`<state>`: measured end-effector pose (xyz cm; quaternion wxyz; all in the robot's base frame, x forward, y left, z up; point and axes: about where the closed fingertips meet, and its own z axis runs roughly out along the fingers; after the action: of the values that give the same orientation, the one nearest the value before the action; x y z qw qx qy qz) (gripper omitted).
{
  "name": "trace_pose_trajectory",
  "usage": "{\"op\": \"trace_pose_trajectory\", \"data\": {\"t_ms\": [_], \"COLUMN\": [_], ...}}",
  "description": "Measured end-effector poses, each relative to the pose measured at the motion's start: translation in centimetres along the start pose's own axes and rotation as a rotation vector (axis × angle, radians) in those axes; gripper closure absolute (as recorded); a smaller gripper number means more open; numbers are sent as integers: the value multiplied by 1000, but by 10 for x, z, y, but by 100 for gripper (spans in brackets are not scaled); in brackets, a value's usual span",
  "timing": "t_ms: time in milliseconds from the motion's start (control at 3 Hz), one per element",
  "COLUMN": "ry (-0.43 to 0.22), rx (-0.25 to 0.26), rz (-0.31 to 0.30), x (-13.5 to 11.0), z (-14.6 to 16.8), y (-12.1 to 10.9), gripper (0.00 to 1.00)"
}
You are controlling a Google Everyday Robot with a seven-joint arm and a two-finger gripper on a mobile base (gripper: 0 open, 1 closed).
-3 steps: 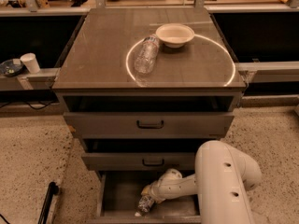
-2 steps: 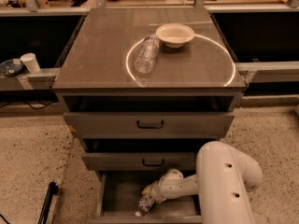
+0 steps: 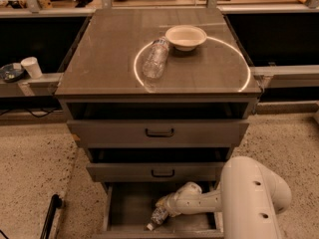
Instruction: Pick blue plastic bottle from bottom drawer and place on counter
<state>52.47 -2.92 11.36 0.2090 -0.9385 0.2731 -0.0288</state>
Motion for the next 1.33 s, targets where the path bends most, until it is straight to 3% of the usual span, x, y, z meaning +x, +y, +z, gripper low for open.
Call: {"op": "trace_pose_trajectory", "data": {"t_ms": [333,667,1333], "ry": [29,33,28], "rx": [101,240,411], "rz": [71,124,234], "x": [6,-1,-12], "z": [-18,-51,-111], "y": [2,0,3], "gripper": [100,100,100]}}
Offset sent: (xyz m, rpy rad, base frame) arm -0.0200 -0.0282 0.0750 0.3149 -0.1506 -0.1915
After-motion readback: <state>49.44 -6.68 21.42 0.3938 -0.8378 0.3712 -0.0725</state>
